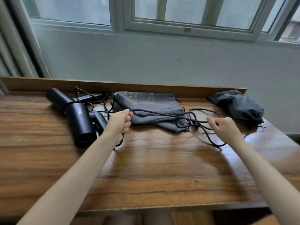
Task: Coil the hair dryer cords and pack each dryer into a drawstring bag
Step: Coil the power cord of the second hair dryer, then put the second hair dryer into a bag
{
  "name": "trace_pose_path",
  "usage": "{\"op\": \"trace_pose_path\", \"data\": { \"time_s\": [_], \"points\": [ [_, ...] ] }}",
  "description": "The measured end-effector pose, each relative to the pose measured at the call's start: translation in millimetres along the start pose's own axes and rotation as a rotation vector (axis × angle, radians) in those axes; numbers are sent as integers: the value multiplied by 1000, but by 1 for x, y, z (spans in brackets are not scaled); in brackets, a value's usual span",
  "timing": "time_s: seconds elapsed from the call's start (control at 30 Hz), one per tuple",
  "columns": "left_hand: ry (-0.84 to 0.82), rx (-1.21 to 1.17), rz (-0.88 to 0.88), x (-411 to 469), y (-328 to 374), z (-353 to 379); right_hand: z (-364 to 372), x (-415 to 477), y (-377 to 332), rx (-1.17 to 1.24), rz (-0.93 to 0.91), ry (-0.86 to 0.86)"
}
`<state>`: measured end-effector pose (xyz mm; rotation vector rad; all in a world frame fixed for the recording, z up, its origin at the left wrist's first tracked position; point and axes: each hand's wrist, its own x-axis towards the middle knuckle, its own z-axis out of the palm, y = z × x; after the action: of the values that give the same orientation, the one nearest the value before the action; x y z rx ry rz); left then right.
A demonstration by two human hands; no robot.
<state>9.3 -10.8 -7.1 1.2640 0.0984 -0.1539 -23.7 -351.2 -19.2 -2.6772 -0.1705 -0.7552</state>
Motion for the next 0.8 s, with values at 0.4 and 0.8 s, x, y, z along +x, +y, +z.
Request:
{"op": "trace_pose_path", "data": {
  "time_s": [0.4,0.8],
  "points": [
    [-164,560,156,-21,-2,21,52,13,-145,-47,-416,-120],
    [-135,2126,445,-14,50,-161,103,8,-161,80,-527,-430]
  ]
}}
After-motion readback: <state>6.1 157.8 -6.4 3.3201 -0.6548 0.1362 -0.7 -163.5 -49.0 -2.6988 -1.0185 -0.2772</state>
